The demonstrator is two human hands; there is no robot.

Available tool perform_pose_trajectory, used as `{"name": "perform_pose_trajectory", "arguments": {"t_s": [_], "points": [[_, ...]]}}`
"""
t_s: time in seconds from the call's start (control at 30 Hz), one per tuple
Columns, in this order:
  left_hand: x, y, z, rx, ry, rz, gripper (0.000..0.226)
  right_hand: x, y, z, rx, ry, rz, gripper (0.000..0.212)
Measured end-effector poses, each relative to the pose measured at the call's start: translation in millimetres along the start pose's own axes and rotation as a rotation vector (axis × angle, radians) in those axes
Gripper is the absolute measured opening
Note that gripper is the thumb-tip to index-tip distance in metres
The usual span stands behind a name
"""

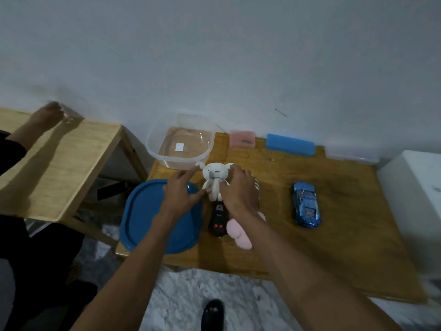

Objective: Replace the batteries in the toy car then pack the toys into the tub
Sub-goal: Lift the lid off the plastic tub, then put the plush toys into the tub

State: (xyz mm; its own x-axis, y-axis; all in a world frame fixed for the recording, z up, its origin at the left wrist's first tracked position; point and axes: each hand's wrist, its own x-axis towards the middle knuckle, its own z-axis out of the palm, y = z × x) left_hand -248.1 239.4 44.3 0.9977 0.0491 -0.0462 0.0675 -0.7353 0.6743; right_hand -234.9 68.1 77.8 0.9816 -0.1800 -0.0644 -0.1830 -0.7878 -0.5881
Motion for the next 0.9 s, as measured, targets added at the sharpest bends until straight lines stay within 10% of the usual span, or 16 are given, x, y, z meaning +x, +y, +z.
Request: {"name": "perform_pose_trajectory", "arguments": {"t_s": [0.5, 0.9], "points": [[44.2, 28.5, 72.1, -0.111, -0.083, -0.063, 0.073, 28.7, 89.6, 3.4, 0.133, -0.181, 0.148, 0.076], [60.8, 64.0, 65.4, -0.274, -0.032, 0.062, 0.072, 50.7, 78.6, -26.9, 0.361, 0.022, 0.094, 0.079]]}}
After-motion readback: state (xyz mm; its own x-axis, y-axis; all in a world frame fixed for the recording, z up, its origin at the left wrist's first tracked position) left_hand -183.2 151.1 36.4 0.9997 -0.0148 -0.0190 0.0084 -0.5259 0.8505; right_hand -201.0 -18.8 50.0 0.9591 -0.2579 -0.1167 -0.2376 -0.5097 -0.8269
